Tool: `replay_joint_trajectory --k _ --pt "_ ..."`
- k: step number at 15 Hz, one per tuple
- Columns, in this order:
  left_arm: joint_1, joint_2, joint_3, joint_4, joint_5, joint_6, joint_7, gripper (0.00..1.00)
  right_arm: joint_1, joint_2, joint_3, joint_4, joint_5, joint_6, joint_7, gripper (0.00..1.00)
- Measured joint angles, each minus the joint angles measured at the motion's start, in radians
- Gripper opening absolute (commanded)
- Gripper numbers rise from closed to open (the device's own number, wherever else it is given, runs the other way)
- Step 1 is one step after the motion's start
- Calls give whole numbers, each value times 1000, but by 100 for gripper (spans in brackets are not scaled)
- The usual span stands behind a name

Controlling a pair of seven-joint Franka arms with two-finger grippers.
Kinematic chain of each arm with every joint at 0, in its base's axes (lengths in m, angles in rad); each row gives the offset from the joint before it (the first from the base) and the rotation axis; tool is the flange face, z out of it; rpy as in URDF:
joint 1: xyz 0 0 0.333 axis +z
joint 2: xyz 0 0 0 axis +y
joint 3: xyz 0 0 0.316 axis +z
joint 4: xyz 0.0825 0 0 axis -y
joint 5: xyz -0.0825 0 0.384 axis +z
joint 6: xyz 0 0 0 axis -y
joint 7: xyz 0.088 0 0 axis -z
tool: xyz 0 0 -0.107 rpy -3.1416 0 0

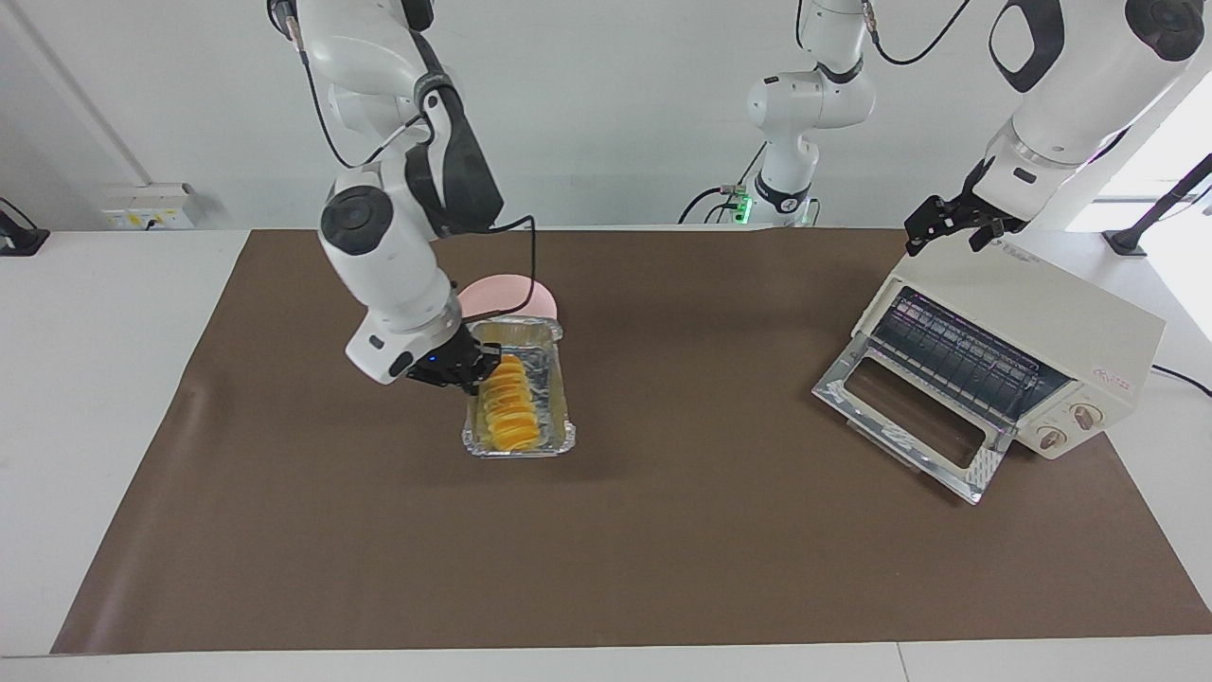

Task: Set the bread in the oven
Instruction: 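Grasp the rim of the foil tray with the right gripper, then slide the foil tray toward the oven with the right gripper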

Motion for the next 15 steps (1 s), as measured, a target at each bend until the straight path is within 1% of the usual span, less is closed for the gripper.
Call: replay_joint_trajectory --k 3,5,8,12,15 --pt "0 0 0 0 0 0 0 100 110 16 1 24 23 9 145 0" --pt "0 0 0 0 0 0 0 100 171 37 2 26 39 60 212 0" --pt "0 0 0 0 0 0 0 100 258 102 1 23 39 159 266 0" --pt "0 0 0 0 0 0 0 100 301 194 1 -3 41 290 270 0" --pt "0 0 0 0 0 0 0 100 305 216 0 -41 42 347 270 0"
